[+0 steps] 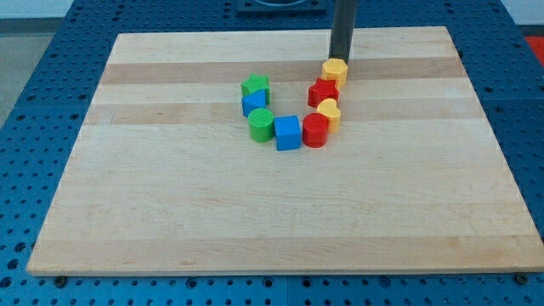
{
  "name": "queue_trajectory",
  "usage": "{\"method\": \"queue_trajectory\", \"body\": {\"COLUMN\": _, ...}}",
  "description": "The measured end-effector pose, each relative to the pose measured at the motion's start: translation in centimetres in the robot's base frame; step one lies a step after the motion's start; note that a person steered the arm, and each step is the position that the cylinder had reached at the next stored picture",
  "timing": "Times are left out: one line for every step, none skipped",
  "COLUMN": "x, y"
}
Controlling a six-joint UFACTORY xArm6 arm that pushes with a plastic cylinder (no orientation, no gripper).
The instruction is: Push the hexagon into the red star
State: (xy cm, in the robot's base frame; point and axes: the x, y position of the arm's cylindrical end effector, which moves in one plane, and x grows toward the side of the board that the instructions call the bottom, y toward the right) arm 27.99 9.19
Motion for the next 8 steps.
{"method": "queue_trajectory", "body": {"x": 0.4, "y": 0.0}}
{"method": "queue_trajectory", "body": {"x": 0.9, "y": 0.0}}
{"method": "queue_trajectory", "body": {"x": 0.9, "y": 0.0}}
{"method": "queue_trajectory", "body": {"x": 0.9, "y": 0.9}}
{"method": "queue_trajectory", "body": {"x": 0.9, "y": 2.1}}
{"method": "queue_trajectory", "body": {"x": 1.0, "y": 2.1}}
{"method": "queue_trajectory", "body": {"x": 1.7, "y": 1.7}}
{"method": "queue_trajectory", "body": {"x": 2.0, "y": 0.6}}
